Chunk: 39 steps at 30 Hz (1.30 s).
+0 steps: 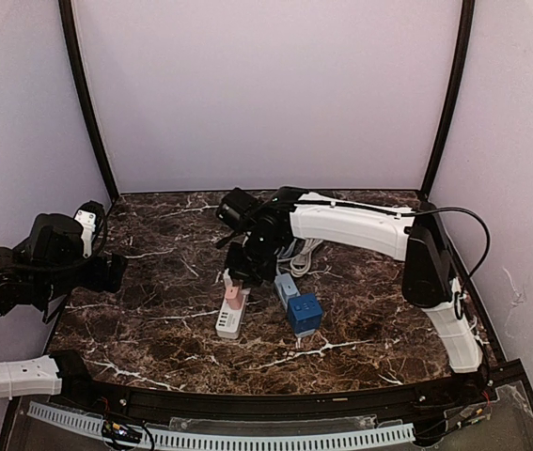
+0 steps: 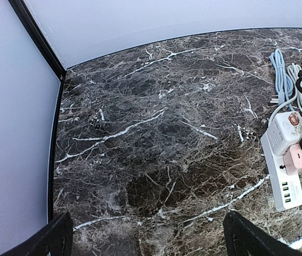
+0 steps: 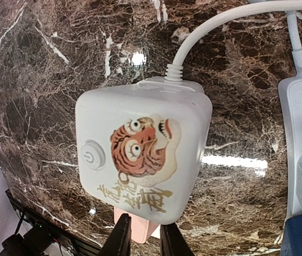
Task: Insert the plug
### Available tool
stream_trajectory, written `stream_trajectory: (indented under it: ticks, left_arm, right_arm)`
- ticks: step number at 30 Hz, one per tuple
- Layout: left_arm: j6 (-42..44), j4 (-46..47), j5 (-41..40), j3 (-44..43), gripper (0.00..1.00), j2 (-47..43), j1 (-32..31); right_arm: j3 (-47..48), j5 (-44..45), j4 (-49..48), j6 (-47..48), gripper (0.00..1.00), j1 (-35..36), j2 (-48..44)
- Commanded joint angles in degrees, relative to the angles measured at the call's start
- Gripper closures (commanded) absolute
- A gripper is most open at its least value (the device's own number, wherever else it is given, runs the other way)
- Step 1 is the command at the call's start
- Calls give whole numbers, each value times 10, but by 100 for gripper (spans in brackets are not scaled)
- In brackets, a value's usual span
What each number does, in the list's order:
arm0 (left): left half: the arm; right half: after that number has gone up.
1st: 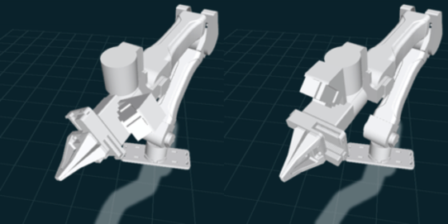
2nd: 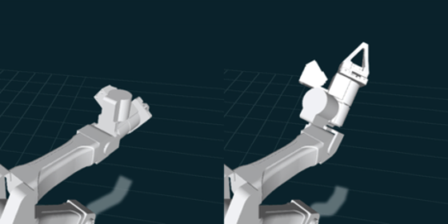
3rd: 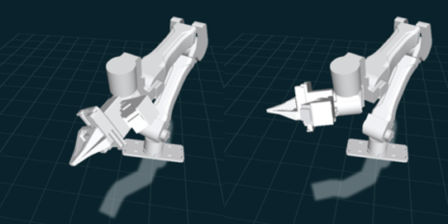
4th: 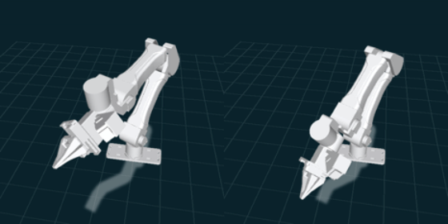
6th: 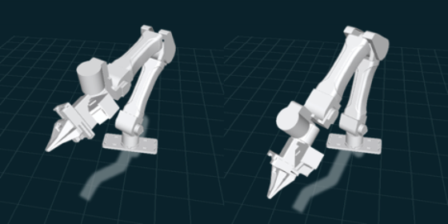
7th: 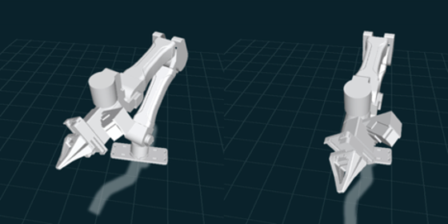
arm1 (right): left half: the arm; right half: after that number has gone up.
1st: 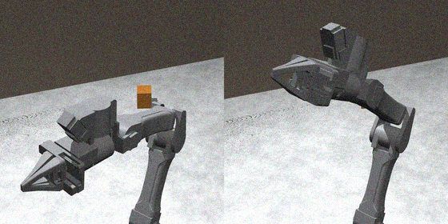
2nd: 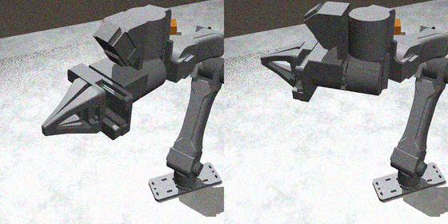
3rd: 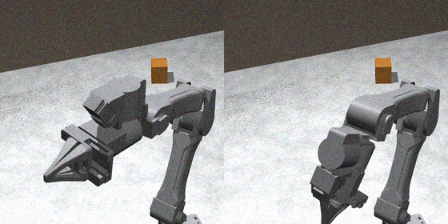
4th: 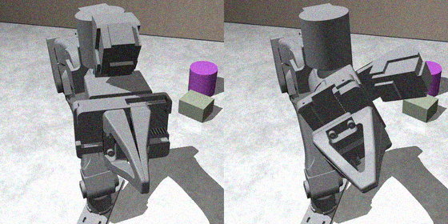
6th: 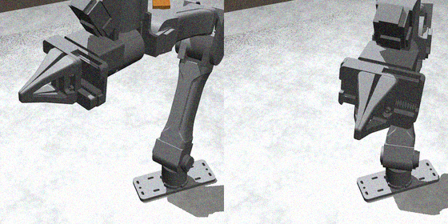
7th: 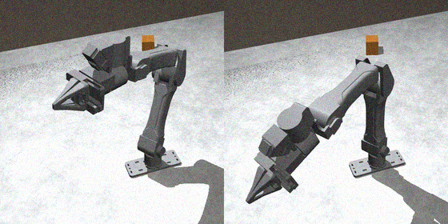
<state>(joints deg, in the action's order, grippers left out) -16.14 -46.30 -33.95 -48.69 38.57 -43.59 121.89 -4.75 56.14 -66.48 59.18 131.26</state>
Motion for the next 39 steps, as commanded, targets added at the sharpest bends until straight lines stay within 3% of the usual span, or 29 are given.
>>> stream_trajectory:
  ticks: [1, 29, 39]
  left_arm:
    - [-5, -3, -9, 3, 1, 1, 4]
    - [-9, -8, -18, 2, 1, 3, 4]
    - [-8, -7, -16, 2, 1, 7, 4]
  right_arm:
    - [-22, -7, -13, 5, 82, -3, 2]
    - [-141, -7, -55, 25, 86, -3, -39]
    - [-124, -7, -59, 34, 86, -3, -33]
